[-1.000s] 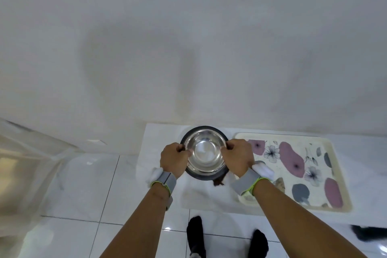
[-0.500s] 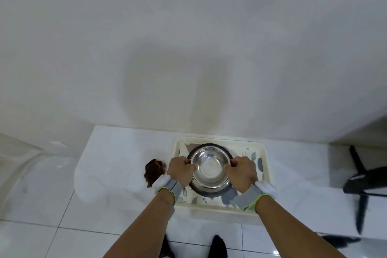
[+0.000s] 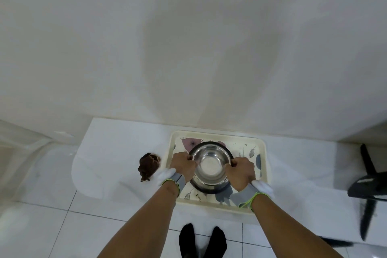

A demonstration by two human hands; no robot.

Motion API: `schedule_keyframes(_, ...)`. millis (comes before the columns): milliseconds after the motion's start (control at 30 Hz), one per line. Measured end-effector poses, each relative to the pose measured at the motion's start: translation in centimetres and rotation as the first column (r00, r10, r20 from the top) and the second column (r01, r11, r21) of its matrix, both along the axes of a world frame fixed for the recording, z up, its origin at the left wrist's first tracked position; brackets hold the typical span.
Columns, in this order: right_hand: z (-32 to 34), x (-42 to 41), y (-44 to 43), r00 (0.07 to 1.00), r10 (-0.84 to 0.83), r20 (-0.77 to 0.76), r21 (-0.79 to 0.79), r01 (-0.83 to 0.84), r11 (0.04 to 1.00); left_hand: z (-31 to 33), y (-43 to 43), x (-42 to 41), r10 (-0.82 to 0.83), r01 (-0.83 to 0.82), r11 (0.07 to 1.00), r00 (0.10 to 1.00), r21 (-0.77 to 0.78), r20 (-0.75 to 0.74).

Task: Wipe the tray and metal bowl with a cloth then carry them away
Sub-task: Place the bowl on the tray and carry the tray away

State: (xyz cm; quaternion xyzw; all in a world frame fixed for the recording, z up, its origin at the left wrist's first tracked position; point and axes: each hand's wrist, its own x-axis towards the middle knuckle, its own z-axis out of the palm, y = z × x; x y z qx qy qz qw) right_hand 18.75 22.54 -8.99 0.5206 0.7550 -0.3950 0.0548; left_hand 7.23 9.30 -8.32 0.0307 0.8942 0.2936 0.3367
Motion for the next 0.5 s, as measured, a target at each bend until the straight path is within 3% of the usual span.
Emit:
schedule_keyframes(200,-0.5,-0.3,-0.6,0.999,-0.041,-0.002,0.024,0.041,0.999,-0.5,-0.8,0.2,-0.068,0.066,0.997,0.996,-0.032,-0.05)
schedule_keyframes(300,-0.3,0.9,0.2,0.995,-0.03,-0.098,0.009,0.031,0.999,0.1,-2.0,0.0,-0.029,0.024,0.998,0.996,-0.064,-0.084)
schedule_keyframes(367,-0.4,1.9,1.0,0.989,-0.075,-0.125,0.161,0.095,0.982,0.2,-3.4,-0.3,-0.035,0.006,0.987,0.984,-0.163,-0.175)
schedule_keyframes(433,-0.9,2.6,1.7,0.994,-0.098,-0.042,0.366,0.106,0.924,0.2,-4.6,-0.3,-0.089,0.023,0.961,0.969,-0.274,-0.232)
schedule_keyframes(500,-1.3,3.3,2.0,0.988,-0.148,0.03,0.455,0.119,0.882,0.1,-5.3,-0.2,-0.114,0.02,0.943,0.958,-0.332,-0.264)
